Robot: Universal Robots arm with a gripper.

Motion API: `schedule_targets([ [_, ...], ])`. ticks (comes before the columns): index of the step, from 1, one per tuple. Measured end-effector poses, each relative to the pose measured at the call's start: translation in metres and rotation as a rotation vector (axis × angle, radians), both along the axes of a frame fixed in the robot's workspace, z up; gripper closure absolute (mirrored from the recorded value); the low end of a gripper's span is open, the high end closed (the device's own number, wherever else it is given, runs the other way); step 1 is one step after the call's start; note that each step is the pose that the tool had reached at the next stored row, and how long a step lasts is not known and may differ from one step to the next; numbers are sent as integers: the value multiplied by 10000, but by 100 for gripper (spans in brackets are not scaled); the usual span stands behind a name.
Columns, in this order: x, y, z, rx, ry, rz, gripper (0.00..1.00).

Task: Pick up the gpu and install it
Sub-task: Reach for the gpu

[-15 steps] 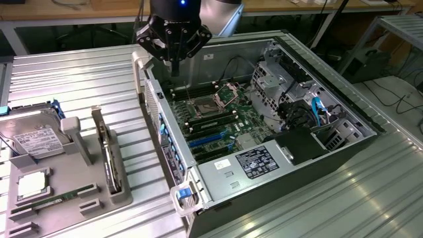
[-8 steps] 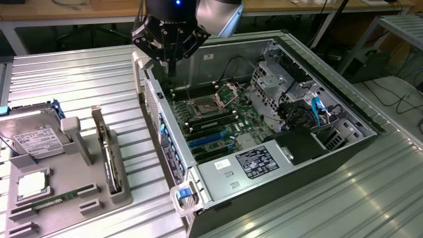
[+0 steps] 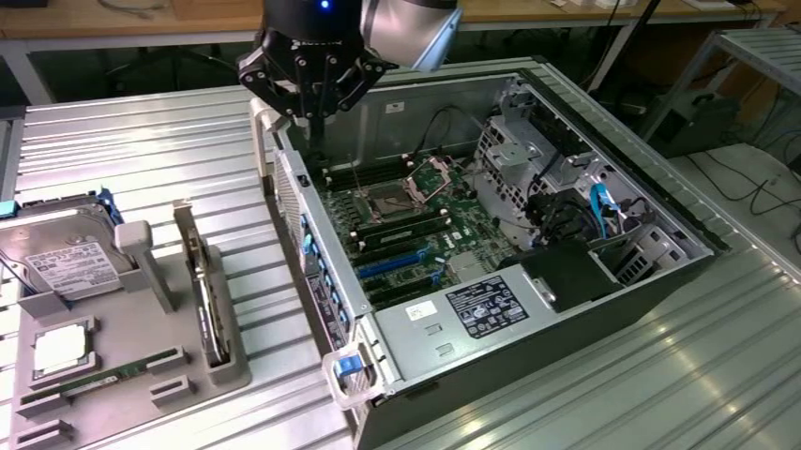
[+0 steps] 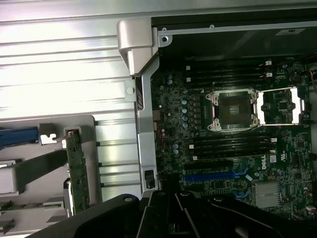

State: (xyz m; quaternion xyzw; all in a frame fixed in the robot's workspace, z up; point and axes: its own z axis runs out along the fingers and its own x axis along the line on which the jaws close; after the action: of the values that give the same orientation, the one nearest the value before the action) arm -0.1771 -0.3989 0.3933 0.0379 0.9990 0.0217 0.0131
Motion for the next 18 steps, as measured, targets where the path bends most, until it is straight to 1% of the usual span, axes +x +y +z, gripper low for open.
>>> schedule_targets([
  [5,-66,0,0,0,0,-1,89],
  [8,-138,-4,0,1,-1,8,89],
  [11,-167,-10,0,0,-1,29,89],
  [14,-186,-19,0,0,0,50,89],
  [18,-232,-42,0,1,-1,105,89],
])
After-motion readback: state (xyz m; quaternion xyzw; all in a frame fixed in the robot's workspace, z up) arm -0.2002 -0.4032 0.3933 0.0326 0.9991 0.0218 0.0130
